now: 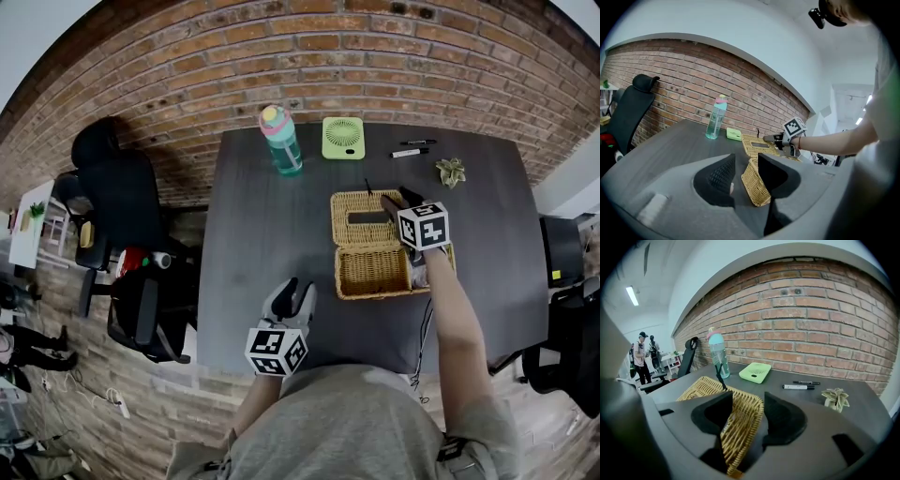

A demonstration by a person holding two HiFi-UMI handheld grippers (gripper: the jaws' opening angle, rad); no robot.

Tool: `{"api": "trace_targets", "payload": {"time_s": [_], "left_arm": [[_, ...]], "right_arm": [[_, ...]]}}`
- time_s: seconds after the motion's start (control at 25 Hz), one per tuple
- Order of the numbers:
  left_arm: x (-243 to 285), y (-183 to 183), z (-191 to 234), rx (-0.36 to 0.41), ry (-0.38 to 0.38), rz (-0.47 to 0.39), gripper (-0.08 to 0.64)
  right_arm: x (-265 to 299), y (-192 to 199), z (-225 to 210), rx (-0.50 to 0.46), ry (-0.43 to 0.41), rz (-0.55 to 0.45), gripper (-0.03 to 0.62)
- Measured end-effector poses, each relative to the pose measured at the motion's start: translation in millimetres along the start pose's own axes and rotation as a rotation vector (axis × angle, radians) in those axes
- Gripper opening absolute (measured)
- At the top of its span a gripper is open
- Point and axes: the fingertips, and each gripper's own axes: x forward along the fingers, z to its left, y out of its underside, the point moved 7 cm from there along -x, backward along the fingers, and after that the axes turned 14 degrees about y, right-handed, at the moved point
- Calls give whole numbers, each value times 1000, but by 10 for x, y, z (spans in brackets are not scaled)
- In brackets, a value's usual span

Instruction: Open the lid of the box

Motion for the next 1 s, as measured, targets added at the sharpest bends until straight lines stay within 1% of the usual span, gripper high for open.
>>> {"api": "trace_targets", "payload": {"time_s": [0.28, 0.48, 0.8, 1.0], "left_arm": [[-61, -20, -22, 7, 5, -17, 147], [-128, -52, -97, 27, 15, -32, 147], [-310, -93, -298, 75, 34, -48, 147], [-441, -46, -525, 121, 53, -34, 137]], "right_arm": [[-93, -39, 18, -1, 45, -21, 207], [-332, -92, 119, -20, 37, -60, 207], [-1057, -55, 416, -14, 16, -158, 202], [-1666, 119, 587, 24, 25, -228, 158]]}}
